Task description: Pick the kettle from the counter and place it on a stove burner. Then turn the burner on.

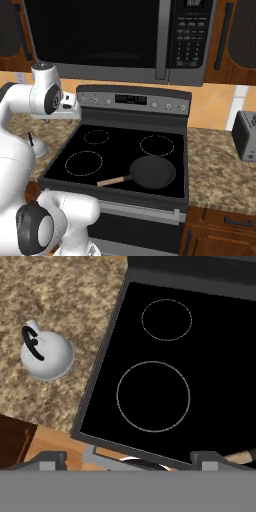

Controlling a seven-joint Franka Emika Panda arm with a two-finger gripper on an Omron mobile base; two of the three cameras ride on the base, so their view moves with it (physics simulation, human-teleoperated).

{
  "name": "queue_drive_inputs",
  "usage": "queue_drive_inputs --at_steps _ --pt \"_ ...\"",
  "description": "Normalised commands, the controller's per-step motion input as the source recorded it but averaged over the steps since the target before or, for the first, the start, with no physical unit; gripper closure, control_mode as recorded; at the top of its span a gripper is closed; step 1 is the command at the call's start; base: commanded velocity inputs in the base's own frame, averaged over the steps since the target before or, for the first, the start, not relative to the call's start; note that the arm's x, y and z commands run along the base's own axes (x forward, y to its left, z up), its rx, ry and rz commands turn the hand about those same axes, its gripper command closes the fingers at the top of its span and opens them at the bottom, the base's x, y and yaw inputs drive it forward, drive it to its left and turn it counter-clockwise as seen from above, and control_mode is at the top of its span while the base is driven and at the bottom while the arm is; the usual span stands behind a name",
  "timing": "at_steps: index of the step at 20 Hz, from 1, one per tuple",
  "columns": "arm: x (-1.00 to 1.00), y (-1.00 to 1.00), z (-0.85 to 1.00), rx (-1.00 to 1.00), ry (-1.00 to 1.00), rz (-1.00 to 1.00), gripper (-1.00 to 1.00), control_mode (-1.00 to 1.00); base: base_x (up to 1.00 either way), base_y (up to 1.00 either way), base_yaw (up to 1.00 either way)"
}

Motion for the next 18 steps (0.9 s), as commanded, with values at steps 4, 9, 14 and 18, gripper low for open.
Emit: queue_drive_inputs --at_steps 4,9,14,18 --pt "0.38 1.00 -0.10 -0.03 0.00 0.22 -1.00 -1.00 0.00 0.00 0.00" --pt "0.59 1.00 -0.33 -0.04 0.00 0.19 -1.00 -1.00 0.00 0.00 0.00" --pt "0.50 1.00 -0.59 -0.10 0.07 0.12 -1.00 -1.00 0.00 0.00 0.00" --pt "0.08 0.92 -0.44 -0.19 0.14 0.04 -1.00 -1.00 0.00 0.00 0.00"
